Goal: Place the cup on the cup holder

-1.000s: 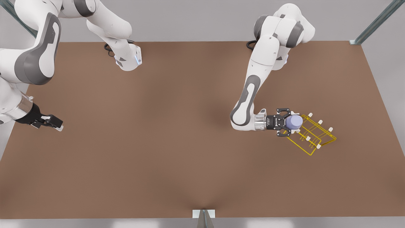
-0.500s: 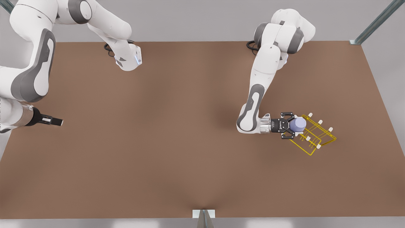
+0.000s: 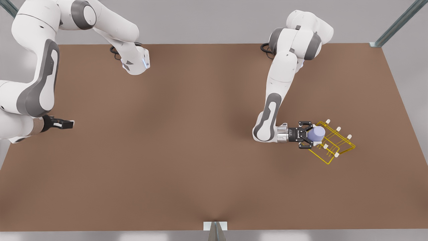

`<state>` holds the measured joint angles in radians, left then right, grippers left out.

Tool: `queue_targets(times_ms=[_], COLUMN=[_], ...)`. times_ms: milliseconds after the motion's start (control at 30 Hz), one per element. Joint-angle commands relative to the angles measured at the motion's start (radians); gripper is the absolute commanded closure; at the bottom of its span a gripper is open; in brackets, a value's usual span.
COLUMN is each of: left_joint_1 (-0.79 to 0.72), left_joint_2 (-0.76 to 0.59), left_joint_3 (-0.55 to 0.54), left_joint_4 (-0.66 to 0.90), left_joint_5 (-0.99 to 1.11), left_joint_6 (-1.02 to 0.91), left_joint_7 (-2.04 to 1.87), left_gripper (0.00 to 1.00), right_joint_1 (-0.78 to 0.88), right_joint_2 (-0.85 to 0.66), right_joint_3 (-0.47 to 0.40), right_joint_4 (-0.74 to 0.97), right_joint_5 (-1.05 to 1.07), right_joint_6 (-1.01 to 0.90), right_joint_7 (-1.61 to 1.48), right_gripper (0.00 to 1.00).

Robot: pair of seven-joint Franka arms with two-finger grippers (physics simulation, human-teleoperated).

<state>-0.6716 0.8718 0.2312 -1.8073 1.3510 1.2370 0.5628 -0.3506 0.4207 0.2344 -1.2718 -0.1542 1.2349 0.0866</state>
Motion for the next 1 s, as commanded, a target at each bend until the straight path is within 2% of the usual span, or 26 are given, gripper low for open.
queue_targets(times_ms=[0, 33, 67, 233, 300, 333, 367, 400, 433, 467, 533, 567, 600, 633, 667, 767, 833, 867, 967], left_joint_1=[0.0, 0.0, 0.0, -0.005, -0.006, -0.006, -0.006, -0.006, 0.058, 0.11, 0.344, 0.404, 0.472, 0.477, 0.483, 0.486, 0.488, 0.488, 0.488], left_joint_2=[0.0, 0.0, 0.0, -0.004, -0.04, -0.103, -0.206, -0.281, -0.286, -0.286, -0.281, -0.281, -0.333, -0.405, -0.5, -0.705, -0.744, -0.744, -0.744], left_joint_3=[0.0, 0.0, 0.0, -0.026, -0.084, -0.133, -0.191, -0.222, -0.22, -0.219, -0.219, -0.219, -0.216, -0.199, -0.204, -0.205, -0.205, -0.205, -0.205], left_joint_4=[0.0, 0.0, 0.0, 0.002, 0.092, 0.179, 0.402, 0.598, 0.813, 0.864, 0.873, 0.873, 0.875, 0.872, 0.829, 0.579, 0.508, 0.508, 0.508], left_joint_5=[-0.001, -0.001, -0.003, -0.004, -0.004, -0.015, -0.134, -0.379, -0.713, -0.915, -1.435, -1.49, -1.489, -1.442, -1.394, -1.349, -1.349, -1.349, -1.349], left_joint_6=[0.01, 0.009, 0.007, -0.016, -0.091, -0.109, -0.132, -0.14, -0.188, -0.159, 0.071, 0.079, 0.041, -0.017, -0.051, 0.082, 0.116, 0.113, 0.111], left_joint_7=[-0.135, -0.135, -0.135, -0.129, -0.043, -0.003, 0.092, 0.028, -0.16, -0.334, -0.872, -0.908, -0.891, -0.828, -0.764, -0.761, -0.761, -0.758, -0.758], left_gripper=[0.21, 0.04, 0.0, 0.0, 0.0, 0.0, 0.0, 0.0, 0.0, 0.0, 0.0, 0.0, 0.0, 0.0, 0.0, 0.0, 0.0, 0.0, 0.0], right_joint_1=[-0.002, -0.002, -0.007, -0.001, -0.001, 0.001, 0.002, 0.005, 0.007, -0.001, 0.054, 0.059, 0.051, 0.055, 0.055, 0.048, 0.091, 0.093, 0.084], right_joint_2=[0.0, 0.0, 0.001, 0.003, 0.004, 0.004, 0.009, 0.01, 0.012, 0.01, 0.001, 0.001, 0.006, 0.006, 0.006, 0.009, 0.013, 0.055, 0.062], right_joint_3=[0.0, 0.0, 0.0, 0.0, 0.0, 0.0, 0.0, 0.0, 0.0, 0.002, 0.01, 0.013, 0.068, 0.068, 0.069, 0.068, 0.068, 0.065, 0.062], right_joint_4=[-0.007, -0.011, -0.014, -0.015, -0.017, -0.018, -0.018, -0.017, -0.014, -0.012, 0.032, 0.09, 0.167, 0.173, 0.172, 0.14, 0.14, 0.146, 0.143], right_joint_5=[0.001, 0.001, 0.001, 0.005, 0.007, 0.007, 0.007, 0.007, 0.005, 0.007, 0.004, 0.011, 0.013, 0.039, 0.062, 0.093, 0.004, 0.008, 0.004], right_joint_6=[-0.018, -0.018, -0.031, -0.034, -0.035, -0.034, -0.037, -0.043, -0.041, -0.043, -0.046, -0.046, 0.003, 0.115, 0.147, 0.178, 0.179, 0.247, 0.25], right_joint_7=[-0.002, -0.001, -0.004, -0.002, -0.002, -0.002, -0.002, -0.002, -0.001, -0.002, -0.001, -0.002, -0.005, -0.002, -0.004, -0.07, -0.113, -0.082, -0.067], right_gripper=[0.0, 0.0, 0.0, 0.0, 0.0, 0.0, 0.0, 0.0, 0.0, 0.0, 0.0, 0.0, 0.0, 0.0, 0.0, 0.0, 0.0, 0.0, 0.0])
